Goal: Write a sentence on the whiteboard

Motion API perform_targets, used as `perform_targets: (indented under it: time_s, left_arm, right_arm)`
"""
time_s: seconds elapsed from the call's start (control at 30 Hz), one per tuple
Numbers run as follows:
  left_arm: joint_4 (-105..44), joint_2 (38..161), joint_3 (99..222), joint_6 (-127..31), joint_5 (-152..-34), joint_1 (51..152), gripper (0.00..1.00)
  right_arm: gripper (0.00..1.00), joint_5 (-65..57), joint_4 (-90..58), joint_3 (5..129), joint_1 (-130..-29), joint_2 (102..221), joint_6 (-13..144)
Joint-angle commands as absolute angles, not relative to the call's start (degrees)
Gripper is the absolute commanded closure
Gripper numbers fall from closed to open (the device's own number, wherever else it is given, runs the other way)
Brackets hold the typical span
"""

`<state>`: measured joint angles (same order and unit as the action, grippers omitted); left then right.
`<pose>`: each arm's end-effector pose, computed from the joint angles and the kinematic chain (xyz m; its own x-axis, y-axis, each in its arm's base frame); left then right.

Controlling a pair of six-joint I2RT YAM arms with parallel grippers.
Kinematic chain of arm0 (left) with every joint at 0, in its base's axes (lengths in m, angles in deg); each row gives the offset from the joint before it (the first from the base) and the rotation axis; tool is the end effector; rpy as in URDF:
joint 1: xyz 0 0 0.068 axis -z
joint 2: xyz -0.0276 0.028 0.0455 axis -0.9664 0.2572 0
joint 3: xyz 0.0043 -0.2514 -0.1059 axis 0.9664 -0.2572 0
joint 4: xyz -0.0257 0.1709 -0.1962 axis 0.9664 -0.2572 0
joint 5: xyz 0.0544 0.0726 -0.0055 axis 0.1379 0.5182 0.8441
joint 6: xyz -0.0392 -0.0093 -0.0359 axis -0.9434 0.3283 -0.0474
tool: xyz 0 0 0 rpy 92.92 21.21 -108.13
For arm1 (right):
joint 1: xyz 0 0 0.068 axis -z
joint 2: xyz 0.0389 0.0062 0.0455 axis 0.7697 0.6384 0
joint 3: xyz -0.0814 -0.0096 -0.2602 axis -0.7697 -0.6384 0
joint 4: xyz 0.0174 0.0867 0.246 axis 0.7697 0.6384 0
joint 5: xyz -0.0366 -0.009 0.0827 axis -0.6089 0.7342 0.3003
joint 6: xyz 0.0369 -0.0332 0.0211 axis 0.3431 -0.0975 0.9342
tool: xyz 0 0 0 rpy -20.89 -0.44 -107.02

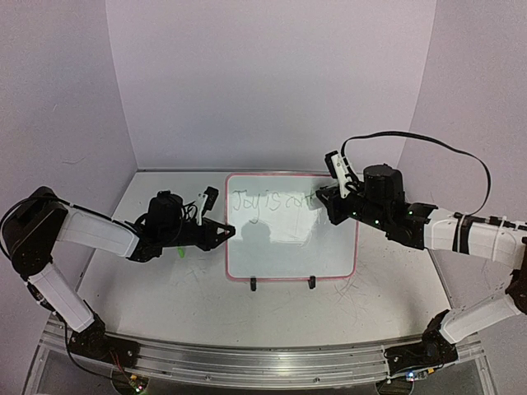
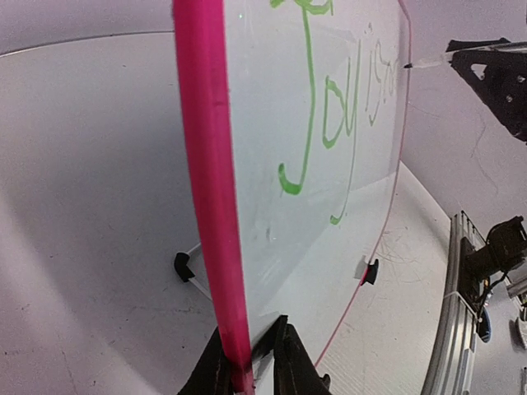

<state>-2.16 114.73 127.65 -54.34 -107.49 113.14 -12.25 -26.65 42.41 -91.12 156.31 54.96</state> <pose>0.2456 -0.2096 0.1822 -0.5379 0.0605 -0.8408 0.7194 0.5528 -0.4205 0.2348 0.2020 0.2930 -0.1514 -0.2138 -0.9651 -0.6564 0.7518 -0.0636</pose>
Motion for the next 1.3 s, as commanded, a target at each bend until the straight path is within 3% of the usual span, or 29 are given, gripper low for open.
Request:
perform_targets:
  time_s: [0.0,0.27,0.6,0.73,1.27]
  left_arm:
    - [-4.54,114.79,126.86,-50.72,-100.55,112.01,0.93]
    - [-4.49,115.63,126.70,-50.02,-101.30,112.24,1.00]
    - [-4.40,115.16,126.38,-49.73,-100.64,112.54,1.00]
    - [-4.28,115.39,126.34,-49.88,-100.73,112.71,1.00]
    - [-3.85,114.98,125.92,-49.97,-100.36,113.05,1.00]
  right_arm:
    - [1.00,-11.18,-27.17,43.23,-91.10,155.40,55.28]
    - [1.00,-9.34,-27.65,41.74,-92.72,154.95,54.53]
    - [1.00,-21.15,-31.97,37.65,-92.79,151.54,58.13]
    - [1.00,-17.26,-32.54,36.30,-92.80,149.31,57.48]
    - [1.00,-23.00,-34.68,36.49,-92.64,152.20,58.13]
